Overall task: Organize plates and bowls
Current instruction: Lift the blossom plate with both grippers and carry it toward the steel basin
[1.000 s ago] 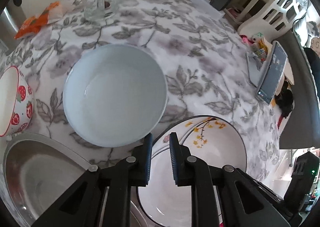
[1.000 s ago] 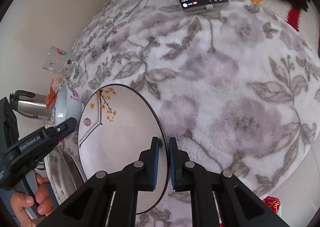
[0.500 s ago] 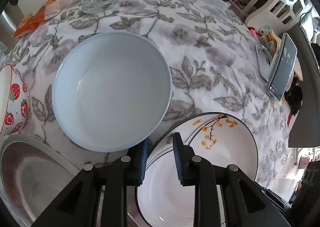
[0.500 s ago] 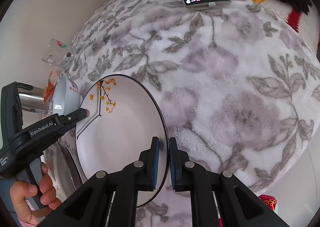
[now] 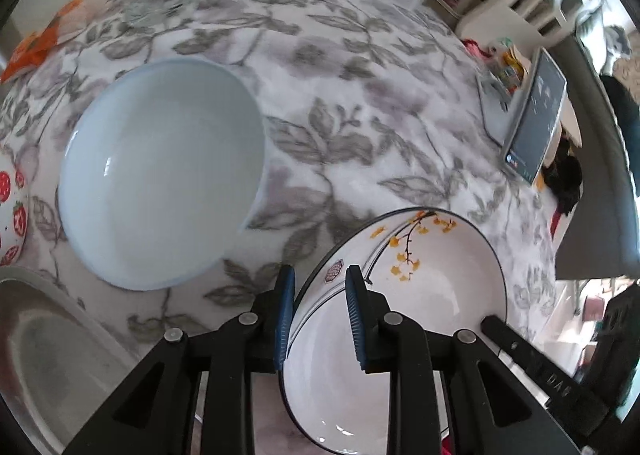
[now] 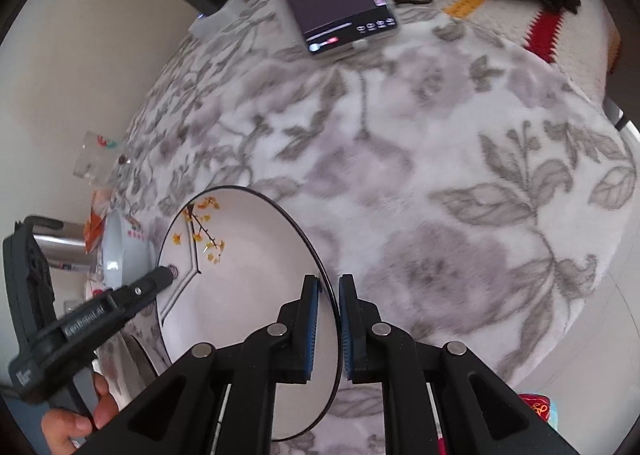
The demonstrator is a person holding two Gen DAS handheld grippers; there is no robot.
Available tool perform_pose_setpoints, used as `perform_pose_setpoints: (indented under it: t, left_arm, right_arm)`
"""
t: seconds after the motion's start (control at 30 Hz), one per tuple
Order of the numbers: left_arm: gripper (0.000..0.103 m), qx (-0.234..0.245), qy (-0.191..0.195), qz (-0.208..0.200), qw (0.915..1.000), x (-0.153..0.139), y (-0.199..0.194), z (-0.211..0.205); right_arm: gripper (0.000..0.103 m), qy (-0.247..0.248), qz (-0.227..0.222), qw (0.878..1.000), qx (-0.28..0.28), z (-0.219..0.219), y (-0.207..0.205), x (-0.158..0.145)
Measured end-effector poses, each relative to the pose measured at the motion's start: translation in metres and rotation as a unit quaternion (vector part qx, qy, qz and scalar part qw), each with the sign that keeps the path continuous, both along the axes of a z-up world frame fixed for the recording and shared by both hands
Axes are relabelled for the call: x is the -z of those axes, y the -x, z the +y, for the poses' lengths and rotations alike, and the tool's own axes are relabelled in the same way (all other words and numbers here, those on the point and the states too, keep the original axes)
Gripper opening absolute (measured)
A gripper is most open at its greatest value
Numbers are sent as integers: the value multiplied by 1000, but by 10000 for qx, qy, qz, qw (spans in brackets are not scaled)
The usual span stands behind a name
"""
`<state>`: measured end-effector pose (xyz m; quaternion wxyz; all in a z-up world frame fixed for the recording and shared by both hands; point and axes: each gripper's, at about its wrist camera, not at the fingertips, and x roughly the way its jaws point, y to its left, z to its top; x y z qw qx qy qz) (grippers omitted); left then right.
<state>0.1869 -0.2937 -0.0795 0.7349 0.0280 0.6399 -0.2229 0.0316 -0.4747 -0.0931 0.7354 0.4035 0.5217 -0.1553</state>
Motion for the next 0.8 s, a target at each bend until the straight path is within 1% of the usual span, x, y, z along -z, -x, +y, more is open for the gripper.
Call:
perform_pose_setpoints:
  t: [0.1, 0.2, 0.3, 0.4, 0.57, 0.8]
  left_arm:
    - [25, -42, 69, 60, 9999, 0, -1, 2]
    - [25, -169, 130, 346, 9992, 10, -3, 9]
    - [25, -231, 162, 485, 9984, 18, -1, 10]
    - [25, -269, 193, 460, 9984, 17, 0, 10]
    - [25, -375, 377, 532, 9972, 14, 0, 16]
    - [25, -308, 444, 284, 9981, -5, 4, 16]
  right_arm:
    - [12, 25, -9, 10000, -52, 0, 0, 0]
    - [12, 36, -7, 10000, -56, 1, 0, 0]
    - [11, 45, 2, 10000, -55, 2, 1, 0]
    - [11, 48, 10, 10000, -56, 2, 4, -1]
    - [12, 3, -5, 10000, -35, 1, 5, 0]
    - [12, -111, -103, 9999, 24, -2, 6, -4]
